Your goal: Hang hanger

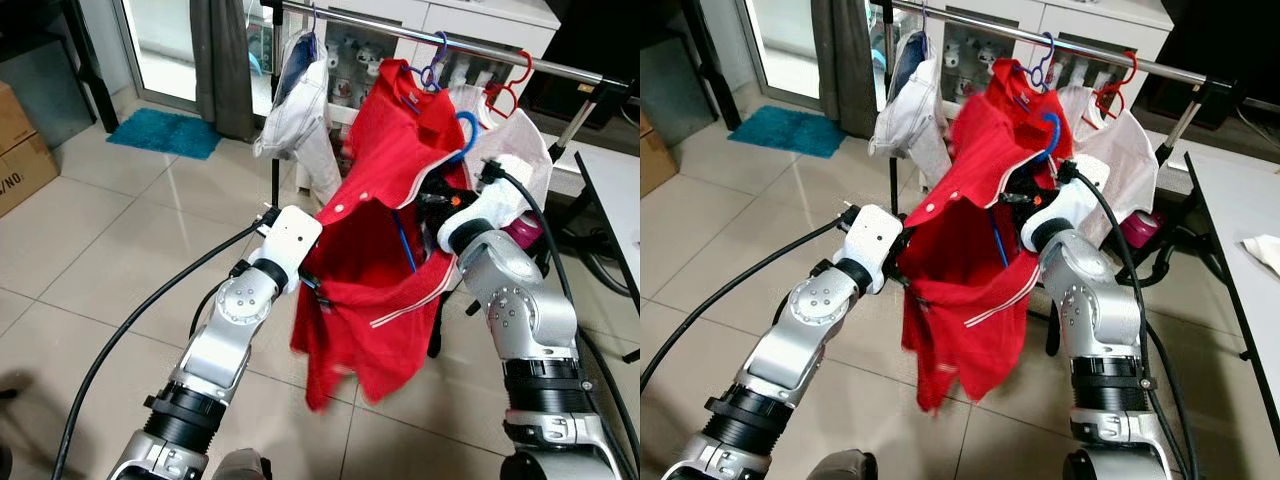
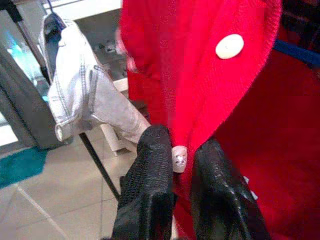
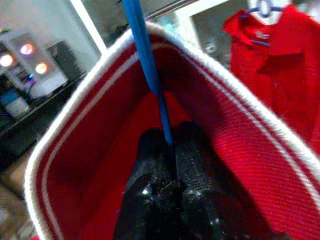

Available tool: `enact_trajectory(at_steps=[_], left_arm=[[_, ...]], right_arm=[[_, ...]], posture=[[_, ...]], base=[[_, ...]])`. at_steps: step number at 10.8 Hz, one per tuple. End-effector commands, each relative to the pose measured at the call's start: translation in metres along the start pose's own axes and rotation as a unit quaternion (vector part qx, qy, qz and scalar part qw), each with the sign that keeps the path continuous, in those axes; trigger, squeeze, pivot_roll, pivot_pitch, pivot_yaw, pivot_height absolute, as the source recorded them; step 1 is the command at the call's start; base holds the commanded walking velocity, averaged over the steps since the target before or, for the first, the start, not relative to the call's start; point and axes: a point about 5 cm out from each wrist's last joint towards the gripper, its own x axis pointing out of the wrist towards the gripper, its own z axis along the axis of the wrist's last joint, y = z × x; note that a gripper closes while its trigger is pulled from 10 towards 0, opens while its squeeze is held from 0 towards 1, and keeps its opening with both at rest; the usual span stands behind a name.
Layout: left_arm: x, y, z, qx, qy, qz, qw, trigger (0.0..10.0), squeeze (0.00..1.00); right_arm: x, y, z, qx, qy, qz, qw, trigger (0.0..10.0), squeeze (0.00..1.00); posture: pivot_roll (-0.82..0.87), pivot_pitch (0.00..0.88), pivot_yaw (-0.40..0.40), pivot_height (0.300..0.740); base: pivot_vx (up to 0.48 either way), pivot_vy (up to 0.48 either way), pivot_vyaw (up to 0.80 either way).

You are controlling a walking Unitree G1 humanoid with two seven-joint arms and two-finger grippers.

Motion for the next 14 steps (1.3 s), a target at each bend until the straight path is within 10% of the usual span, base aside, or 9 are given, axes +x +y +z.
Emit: enact_trajectory(at_steps=[1, 5, 9, 11, 12, 13, 14], left_arm=[[-0.006, 0.007, 0.004, -0.020, -0.013, -0.011, 1.000, 10.0, 1.00], [-0.046, 0.032, -0.001, -0.017, -0.013, -0.109, 0.994, 10.0, 1.00], [-0.095, 0.129, 0.014, 0.043, -0.011, -0.037, 0.998, 10.0, 1.00], [-0.110, 0.153, 0.019, 0.075, 0.000, -0.045, 0.996, 10.0, 1.00], [-0.117, 0.163, 0.020, 0.079, 0.014, -0.070, 0.994, 10.0, 0.27], [-0.120, 0.169, 0.022, 0.074, 0.020, -0.088, 0.993, 10.0, 0.00], [-0.121, 0.169, 0.022, 0.062, 0.023, -0.113, 0.991, 10.0, 0.00]], right_arm=[[-0.004, 0.002, 0.019, -0.024, -0.033, 0.032, 0.999, 10.0, 0.00], [-0.009, -0.008, 0.021, -0.098, 0.028, 0.135, 0.986, 10.0, 0.00], [-0.031, -0.015, 0.033, -0.179, 0.070, 0.293, 0.937, 10.0, 0.00], [-0.039, -0.012, 0.038, -0.203, 0.084, 0.355, 0.909, 10.0, 0.00], [-0.045, -0.008, 0.043, -0.214, 0.090, 0.403, 0.885, 10.0, 0.00], [-0.051, -0.003, 0.047, -0.219, 0.088, 0.439, 0.867, 10.0, 0.00], [-0.056, 0.000, 0.051, -0.218, 0.083, 0.462, 0.855, 10.0, 0.00]], posture=[[0.10, 0.000, -0.067, 0.740], [0.12, 0.000, -0.073, 0.740], [0.13, 0.000, -0.085, 0.740], [0.13, 0.000, -0.084, 0.740], [0.13, 0.000, -0.083, 0.740], [0.13, 0.000, -0.082, 0.740], [0.13, 0.000, -0.083, 0.740]], base=[[0.000, 0.000, 0.00], [0.000, 0.000, 0.00], [0.000, 0.000, 0.00], [0.000, 0.000, 0.00], [0.000, 0.000, 0.00], [0.000, 0.000, 0.00], [0.000, 0.000, 0.00]])
